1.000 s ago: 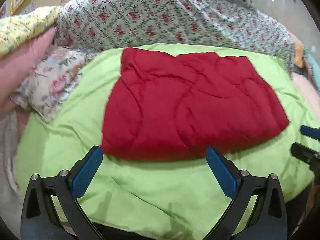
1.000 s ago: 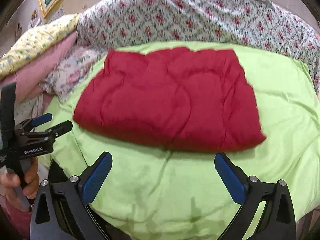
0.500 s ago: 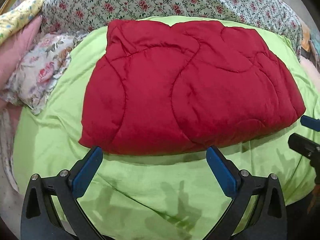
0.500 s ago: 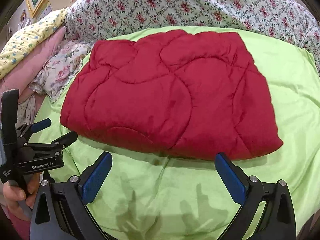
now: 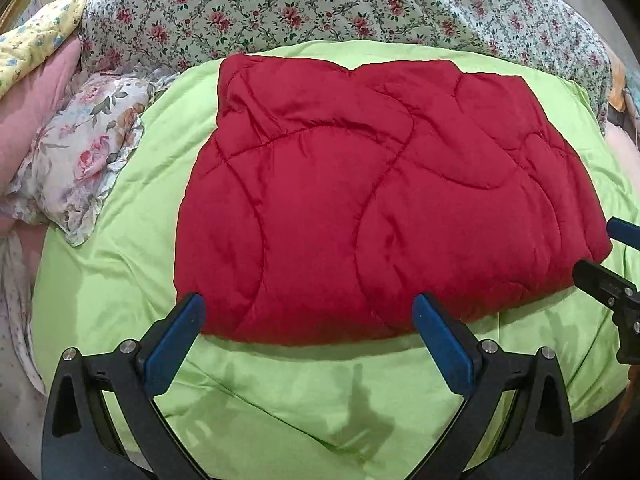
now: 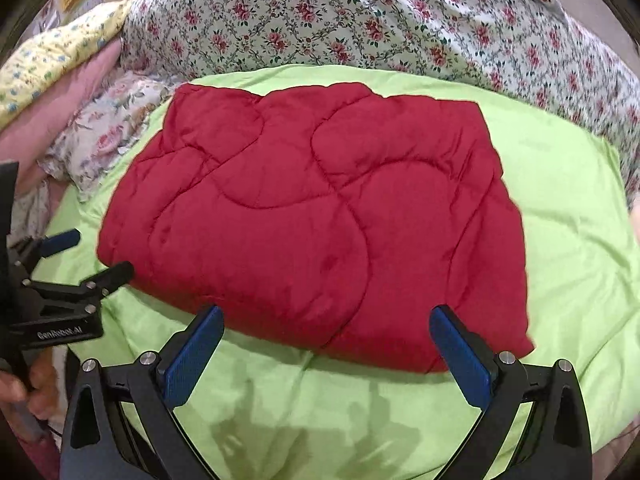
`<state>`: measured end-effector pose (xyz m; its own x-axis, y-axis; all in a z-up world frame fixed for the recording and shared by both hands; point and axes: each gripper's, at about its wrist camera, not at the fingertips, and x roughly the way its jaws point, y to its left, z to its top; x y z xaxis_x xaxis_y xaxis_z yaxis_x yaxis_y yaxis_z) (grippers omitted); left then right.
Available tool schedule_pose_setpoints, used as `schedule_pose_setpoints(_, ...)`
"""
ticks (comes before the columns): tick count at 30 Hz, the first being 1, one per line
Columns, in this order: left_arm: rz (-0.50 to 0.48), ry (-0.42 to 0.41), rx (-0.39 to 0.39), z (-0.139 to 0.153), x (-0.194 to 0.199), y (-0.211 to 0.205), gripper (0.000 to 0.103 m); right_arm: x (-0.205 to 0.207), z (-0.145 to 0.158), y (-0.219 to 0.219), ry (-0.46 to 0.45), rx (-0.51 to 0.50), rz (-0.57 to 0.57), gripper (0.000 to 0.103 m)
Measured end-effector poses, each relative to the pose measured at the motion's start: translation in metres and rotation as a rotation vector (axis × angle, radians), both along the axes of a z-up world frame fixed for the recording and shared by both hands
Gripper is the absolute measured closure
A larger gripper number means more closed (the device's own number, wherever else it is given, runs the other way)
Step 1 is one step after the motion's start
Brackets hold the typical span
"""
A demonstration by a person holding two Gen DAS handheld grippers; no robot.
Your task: Fold large clothes
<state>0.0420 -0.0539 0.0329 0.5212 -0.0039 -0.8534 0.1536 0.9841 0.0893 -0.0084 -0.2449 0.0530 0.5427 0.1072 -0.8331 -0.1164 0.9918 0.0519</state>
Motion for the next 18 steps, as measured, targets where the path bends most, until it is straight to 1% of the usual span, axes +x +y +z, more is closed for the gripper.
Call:
schedule_pose_setpoints(9, -0.015, 0.017, -0.004, -0.001, 0.017, -0.006, 0.0, 0.021, -0.005, -0.008, 0.044, 0.034, -0.001, 0.0)
schedule_pose_setpoints(13, -0.025, 0.03, -0.036, 0.0, 0.024, -0.01, 0.0, 0.026, -0.006, -0.009, 0.053, 0.044, 0.006, 0.0)
schedule_pose_setpoints(18, -0.038, 0.026, -0.041, 0.003, 0.027, -0.017, 0.0, 0.03, -0.004, -0.009, 0.053, 0.053, 0.015, 0.0)
